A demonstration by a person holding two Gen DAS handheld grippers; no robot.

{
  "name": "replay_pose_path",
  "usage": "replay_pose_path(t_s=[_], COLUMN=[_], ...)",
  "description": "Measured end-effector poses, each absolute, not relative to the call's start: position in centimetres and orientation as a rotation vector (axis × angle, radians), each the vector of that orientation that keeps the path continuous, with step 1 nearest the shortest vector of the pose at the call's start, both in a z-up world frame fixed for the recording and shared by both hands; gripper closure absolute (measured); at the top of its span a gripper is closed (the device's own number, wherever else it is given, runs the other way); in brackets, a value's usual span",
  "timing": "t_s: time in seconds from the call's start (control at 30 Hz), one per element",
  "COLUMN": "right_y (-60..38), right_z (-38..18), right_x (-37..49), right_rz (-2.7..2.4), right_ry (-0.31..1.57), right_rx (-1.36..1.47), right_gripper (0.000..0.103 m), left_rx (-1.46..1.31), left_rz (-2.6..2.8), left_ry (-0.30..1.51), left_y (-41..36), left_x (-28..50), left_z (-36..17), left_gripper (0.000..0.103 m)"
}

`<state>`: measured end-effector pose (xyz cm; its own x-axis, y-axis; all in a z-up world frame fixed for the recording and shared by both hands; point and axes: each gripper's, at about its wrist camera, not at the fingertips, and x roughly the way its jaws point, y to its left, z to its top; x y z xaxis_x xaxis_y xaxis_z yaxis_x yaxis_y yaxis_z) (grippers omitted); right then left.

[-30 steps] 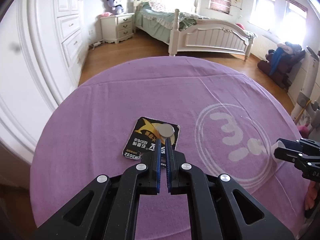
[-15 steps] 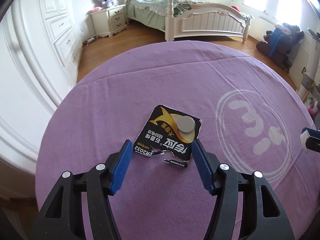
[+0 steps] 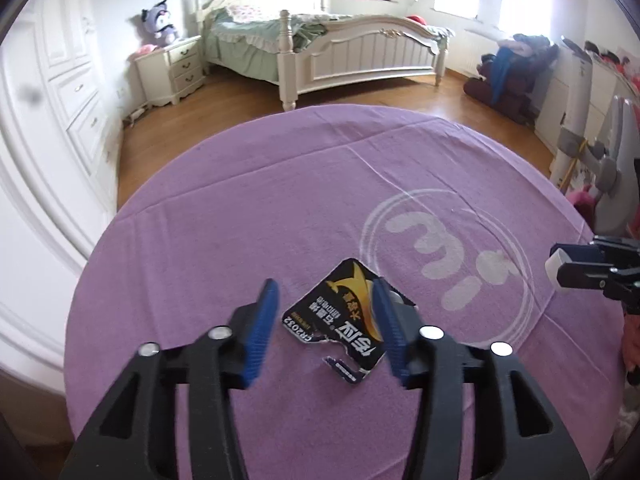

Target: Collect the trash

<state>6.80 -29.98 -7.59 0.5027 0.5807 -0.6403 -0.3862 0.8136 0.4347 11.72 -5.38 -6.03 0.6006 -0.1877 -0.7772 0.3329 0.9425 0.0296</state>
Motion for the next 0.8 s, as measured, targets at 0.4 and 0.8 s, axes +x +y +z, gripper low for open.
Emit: replay_pose_path(t_s=[0.4, 0.8], right_y=[-29.9, -29.9], right_z=[-8.0, -8.4], right_x=[7.0, 7.1], right_rz=[0.594, 0.593], right_ry=[0.876, 0.887], right_rx=[0.259, 0.279], right_gripper=[0.066, 0.066], left_rx=[0.294, 0.382], left_rz=[-0.554, -0.660], left_ry=[0.974, 0.942], left_y=[-7.4, -9.7], left_x=[12.8, 10.4], left_z=[-7.8, -8.4], left_gripper=[0.045, 0.023])
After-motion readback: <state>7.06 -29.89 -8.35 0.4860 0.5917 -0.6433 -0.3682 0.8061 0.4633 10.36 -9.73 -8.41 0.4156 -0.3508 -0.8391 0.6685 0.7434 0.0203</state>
